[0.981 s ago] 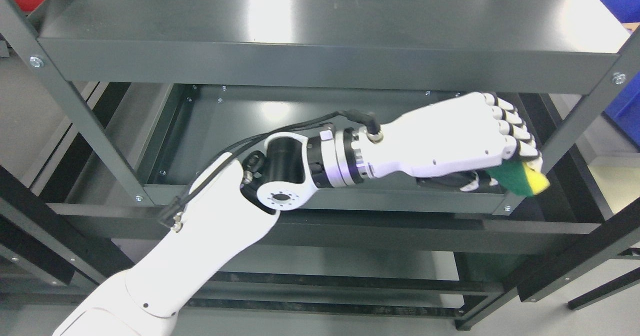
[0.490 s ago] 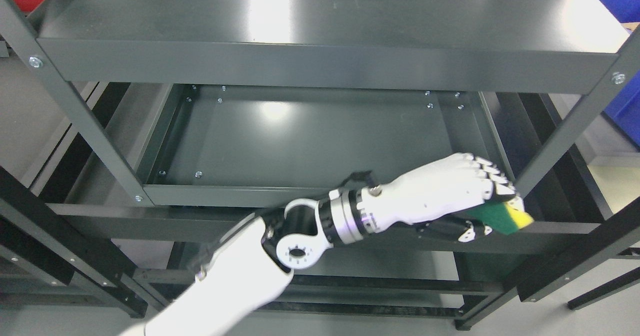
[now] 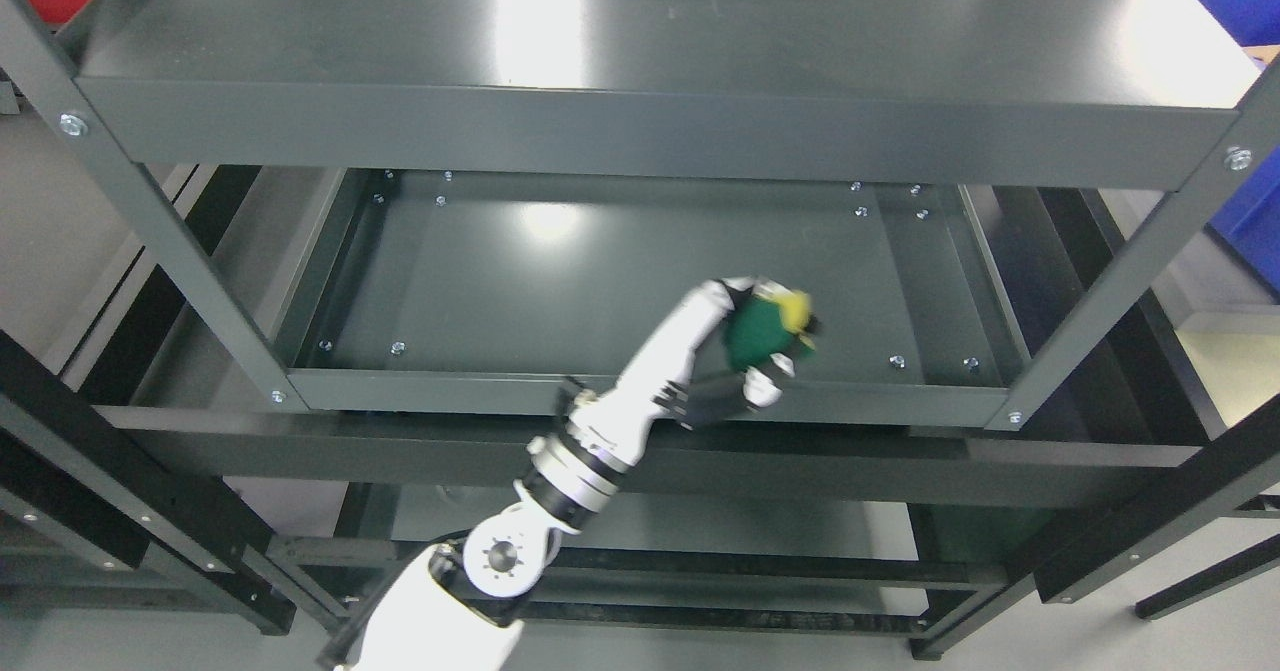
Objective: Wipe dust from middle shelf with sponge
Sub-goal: 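Lift the sponge off the shelf and pull the left hand back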
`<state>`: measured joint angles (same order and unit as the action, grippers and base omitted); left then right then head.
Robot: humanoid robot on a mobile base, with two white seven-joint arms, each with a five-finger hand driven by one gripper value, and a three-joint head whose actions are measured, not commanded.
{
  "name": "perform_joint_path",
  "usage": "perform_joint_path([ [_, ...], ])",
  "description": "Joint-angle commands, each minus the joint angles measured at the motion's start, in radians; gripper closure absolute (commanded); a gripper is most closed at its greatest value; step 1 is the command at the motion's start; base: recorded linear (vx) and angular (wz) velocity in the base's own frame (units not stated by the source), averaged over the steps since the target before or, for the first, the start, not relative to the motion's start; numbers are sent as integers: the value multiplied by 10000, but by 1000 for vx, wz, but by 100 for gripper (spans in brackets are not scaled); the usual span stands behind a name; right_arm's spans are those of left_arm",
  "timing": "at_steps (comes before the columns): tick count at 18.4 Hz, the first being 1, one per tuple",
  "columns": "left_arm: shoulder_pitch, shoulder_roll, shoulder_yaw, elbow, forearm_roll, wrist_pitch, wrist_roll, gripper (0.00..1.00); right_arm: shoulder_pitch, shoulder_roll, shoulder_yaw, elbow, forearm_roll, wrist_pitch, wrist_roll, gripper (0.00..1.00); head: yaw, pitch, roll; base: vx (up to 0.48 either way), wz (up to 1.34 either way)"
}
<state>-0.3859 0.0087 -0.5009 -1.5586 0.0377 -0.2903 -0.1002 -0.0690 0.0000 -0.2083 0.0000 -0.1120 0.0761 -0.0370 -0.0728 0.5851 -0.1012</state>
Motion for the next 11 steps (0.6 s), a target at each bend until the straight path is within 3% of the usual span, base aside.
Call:
perform_joint_path([
  [1,1081,88,5266,-1224,2198,1120,-56,96,0,-175,-4,-175,0,6,2,0,0,0,0,0,0],
  [4,1266,88,6050,-1731,2659,1767,-56,96,0,-175,-3,-175,0,6,2,0,0,0,0,0,0],
  [11,1894,88,6359,-2101,2737,1462,-102,95,0,-175,-3,-175,0,6,2,0,0,0,0,0,0],
])
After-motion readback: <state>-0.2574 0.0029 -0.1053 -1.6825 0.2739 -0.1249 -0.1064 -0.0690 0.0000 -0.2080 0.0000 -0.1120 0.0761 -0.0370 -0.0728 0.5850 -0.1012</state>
